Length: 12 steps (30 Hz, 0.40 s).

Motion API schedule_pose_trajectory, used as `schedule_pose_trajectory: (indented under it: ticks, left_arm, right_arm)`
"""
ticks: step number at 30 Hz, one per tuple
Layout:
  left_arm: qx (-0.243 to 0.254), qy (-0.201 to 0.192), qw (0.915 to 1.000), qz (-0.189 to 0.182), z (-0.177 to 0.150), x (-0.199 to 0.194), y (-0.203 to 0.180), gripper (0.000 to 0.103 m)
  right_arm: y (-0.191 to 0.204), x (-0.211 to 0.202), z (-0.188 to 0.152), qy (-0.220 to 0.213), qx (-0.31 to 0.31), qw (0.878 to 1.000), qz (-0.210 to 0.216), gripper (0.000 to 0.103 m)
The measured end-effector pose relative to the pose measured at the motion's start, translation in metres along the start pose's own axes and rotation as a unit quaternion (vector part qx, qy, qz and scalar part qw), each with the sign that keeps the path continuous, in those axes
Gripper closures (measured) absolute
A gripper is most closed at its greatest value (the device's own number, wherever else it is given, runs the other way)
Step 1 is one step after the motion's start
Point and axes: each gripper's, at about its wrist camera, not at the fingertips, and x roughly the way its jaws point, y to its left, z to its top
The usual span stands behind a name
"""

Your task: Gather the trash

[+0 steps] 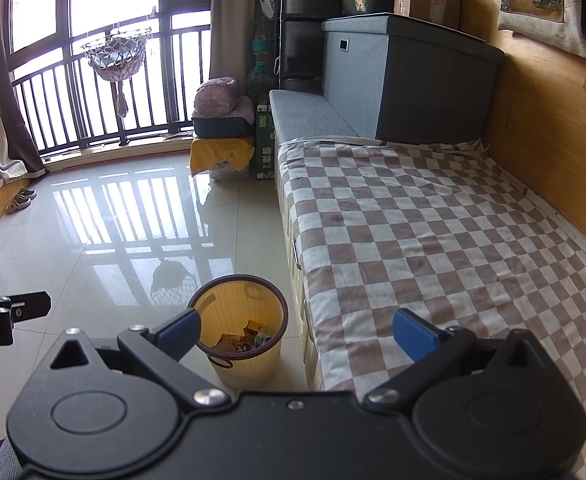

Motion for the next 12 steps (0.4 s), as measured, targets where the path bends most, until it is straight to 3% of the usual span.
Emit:
schedule_pose_trajectory:
  ticks: [12]
  left_arm:
    - [-0.004, -0.004, 1.0, -0.005, 0.0007, -0.0005, 0.0044, 0.0]
  right_arm:
    - [0.0003, 0.0001, -0.0008, 0.0, 0.0, 1.0, 0.0, 0.0]
